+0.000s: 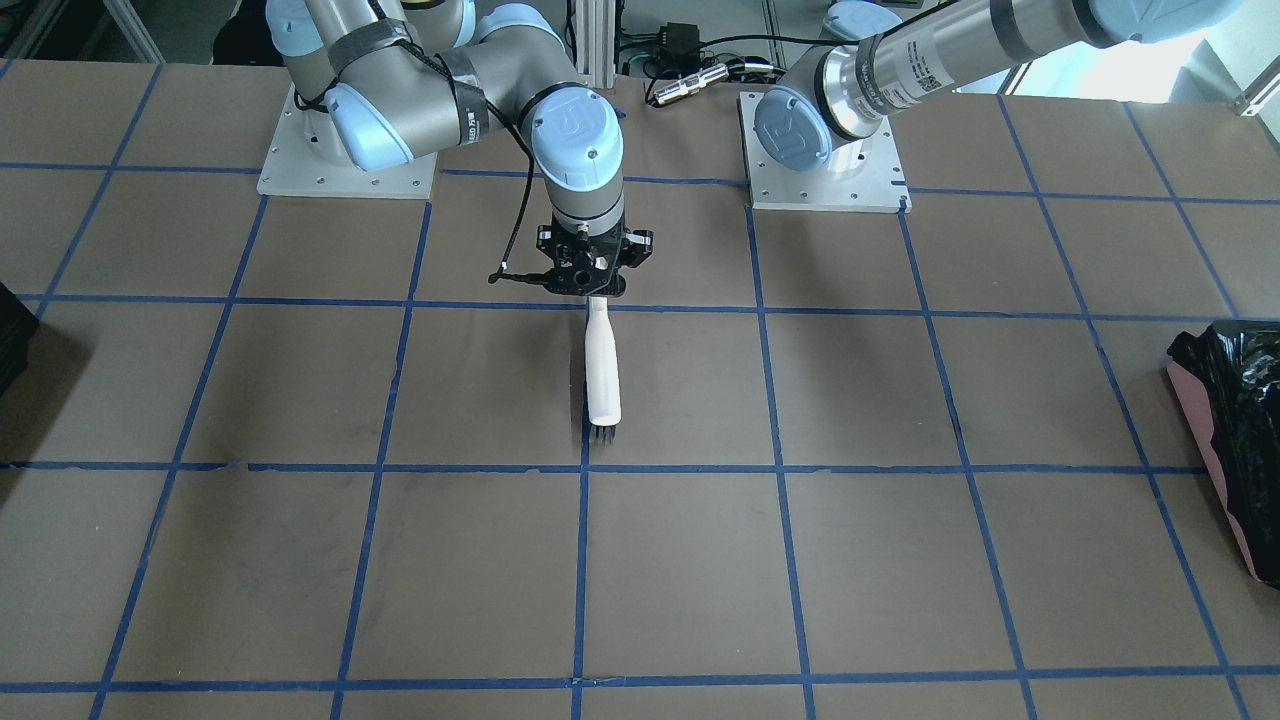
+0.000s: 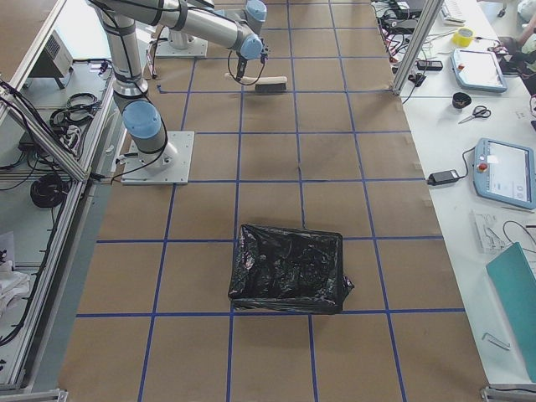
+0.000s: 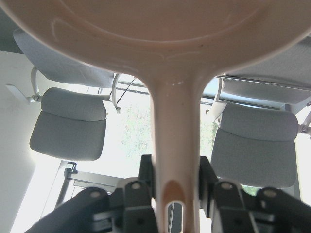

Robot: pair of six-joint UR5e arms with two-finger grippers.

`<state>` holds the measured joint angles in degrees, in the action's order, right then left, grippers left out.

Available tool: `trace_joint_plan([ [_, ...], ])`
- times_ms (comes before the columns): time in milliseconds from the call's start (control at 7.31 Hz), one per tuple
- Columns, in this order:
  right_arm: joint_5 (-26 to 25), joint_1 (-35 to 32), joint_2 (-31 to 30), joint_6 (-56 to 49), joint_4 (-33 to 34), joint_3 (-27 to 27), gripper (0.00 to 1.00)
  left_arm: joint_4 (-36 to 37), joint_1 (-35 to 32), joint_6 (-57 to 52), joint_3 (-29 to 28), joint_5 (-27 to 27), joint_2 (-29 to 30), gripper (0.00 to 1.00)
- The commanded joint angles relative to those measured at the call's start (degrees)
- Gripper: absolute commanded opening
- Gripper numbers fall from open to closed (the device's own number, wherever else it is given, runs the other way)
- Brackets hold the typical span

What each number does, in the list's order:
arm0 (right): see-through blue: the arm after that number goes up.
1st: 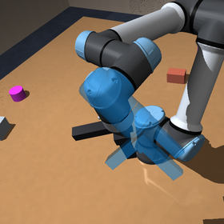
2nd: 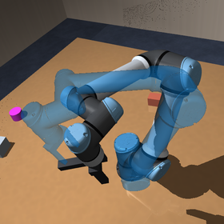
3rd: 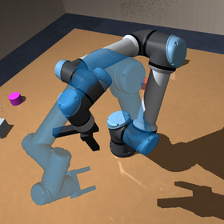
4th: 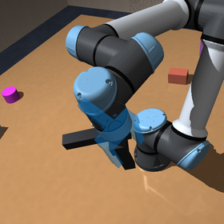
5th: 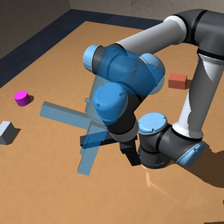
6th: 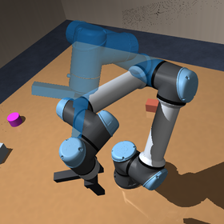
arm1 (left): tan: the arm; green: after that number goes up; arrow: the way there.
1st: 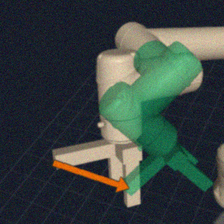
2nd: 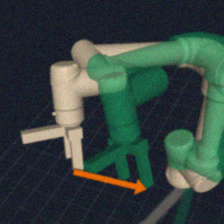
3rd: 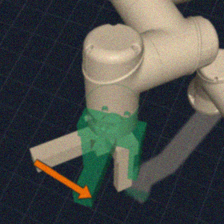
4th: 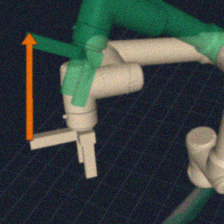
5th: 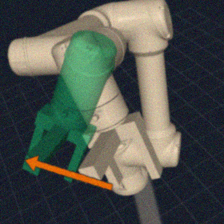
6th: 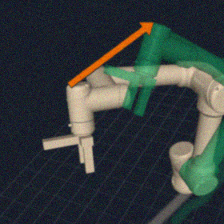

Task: Sweep and dump trash in nearest bin
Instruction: 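Lower the brush onto the table and open the right gripper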

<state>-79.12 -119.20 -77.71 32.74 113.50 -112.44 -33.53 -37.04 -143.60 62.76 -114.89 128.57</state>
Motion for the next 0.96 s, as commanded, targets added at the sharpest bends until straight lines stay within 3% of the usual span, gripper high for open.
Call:
trace_joint_plan([
  [0, -0.77, 0.98, -0.94, 0.04, -0.64, 3.95, 0.52, 4.52, -0.41, -0.01, 3.5, -1.12, -1.74, 0.0],
  [410, -5.33, 1.69, -5.16, -2.84, -13.43, 17.02, 0.56, 4.88, -0.49, -2.46, 3.33, -0.51, -2.97, 0.0],
  [684, -5.52, 5.01, -5.95, -4.78, -22.05, 25.04, 0.61, 4.18, -1.54, -2.64, 2.54, -0.07, -4.64, 0.0],
  [821, -5.69, 7.64, -6.66, -10.45, -25.32, 26.9, 0.61, 2.79, -2.42, -1.95, 2.02, 3.24, -5.34, 0.0],
])
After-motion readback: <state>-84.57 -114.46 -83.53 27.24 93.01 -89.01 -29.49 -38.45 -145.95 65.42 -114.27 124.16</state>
